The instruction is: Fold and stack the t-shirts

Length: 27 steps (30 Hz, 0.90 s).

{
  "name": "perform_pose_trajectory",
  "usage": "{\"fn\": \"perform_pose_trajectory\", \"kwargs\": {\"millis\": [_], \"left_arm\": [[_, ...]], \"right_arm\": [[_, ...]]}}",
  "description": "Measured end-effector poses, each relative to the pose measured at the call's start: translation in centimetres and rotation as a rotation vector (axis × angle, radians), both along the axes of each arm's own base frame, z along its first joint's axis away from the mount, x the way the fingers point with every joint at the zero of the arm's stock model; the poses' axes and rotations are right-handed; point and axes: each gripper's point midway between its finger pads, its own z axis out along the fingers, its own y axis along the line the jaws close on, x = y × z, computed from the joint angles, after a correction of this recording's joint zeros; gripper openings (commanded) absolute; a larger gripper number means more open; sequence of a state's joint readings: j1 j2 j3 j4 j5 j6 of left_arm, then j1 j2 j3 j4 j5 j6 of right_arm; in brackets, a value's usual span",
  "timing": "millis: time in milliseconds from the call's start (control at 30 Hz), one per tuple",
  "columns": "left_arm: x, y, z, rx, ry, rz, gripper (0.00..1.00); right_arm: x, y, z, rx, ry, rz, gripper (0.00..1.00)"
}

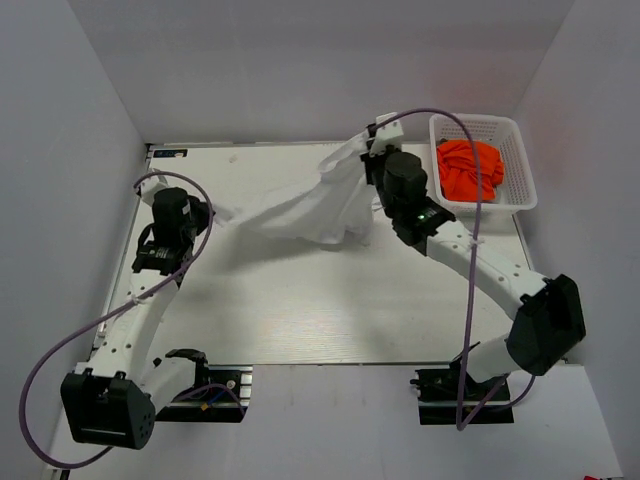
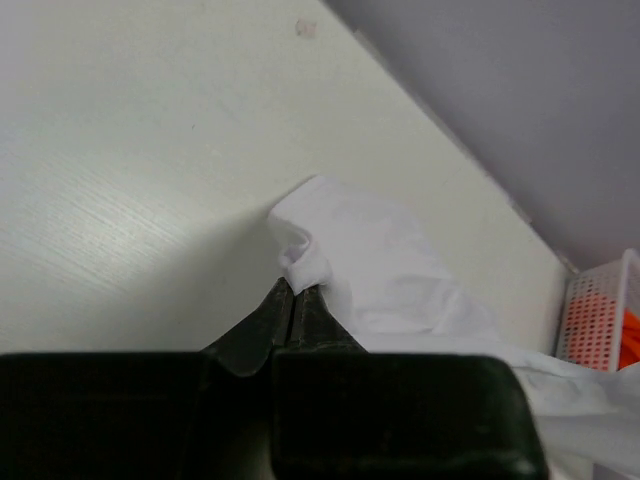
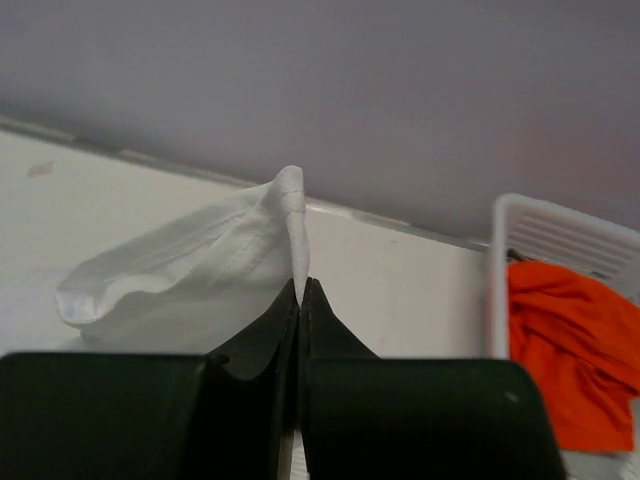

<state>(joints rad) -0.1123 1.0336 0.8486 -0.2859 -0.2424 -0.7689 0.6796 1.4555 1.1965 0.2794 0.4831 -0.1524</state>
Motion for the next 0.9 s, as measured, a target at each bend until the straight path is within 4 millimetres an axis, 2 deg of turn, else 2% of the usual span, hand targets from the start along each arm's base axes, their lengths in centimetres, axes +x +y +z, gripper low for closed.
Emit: {"fn": "perform_pose_trajectory", "kwargs": {"millis": [100, 200, 467, 533, 700, 800, 900], "left_arm": [[-0.3, 0.3, 4.3, 0.002, -0.09, 0.011, 0.0], [-1.0, 0.5, 9.5, 0.002, -0.209, 0.008, 0.0], [-6.4, 1.0, 23.1, -0.017, -0.534, 0.005, 0.0], [-8.3, 1.2, 26.2, -0.019, -0.607, -0.002, 0.0], [-14.0, 1.4, 32.8, -0.006, -0.78, -0.027, 0.0], [-18.2, 1.5, 36.6, 0.005, -0.888, -0.048, 0.0], [-22.3, 1.8, 39.2, 0.013, -0.986, -0.054, 0.0]], "right_arm": [[-0.8, -3.6, 3.3, 0.04, -0.054, -0.095, 0.0], [-3.0, -5.9, 7.8, 0.09, -0.133, -0.121, 0.0], [-10.7, -10.8, 20.6, 0.223, -0.376, -0.07, 0.0], [-12.8, -11.9, 24.0, 0.25, -0.437, -0.046, 0.0], [-18.2, -13.6, 30.8, 0.275, -0.563, 0.064, 0.0], [-21.6, -14.5, 33.6, 0.284, -0.632, 0.138, 0.0], [-24.6, -15.4, 34.8, 0.296, -0.69, 0.194, 0.0]]}}
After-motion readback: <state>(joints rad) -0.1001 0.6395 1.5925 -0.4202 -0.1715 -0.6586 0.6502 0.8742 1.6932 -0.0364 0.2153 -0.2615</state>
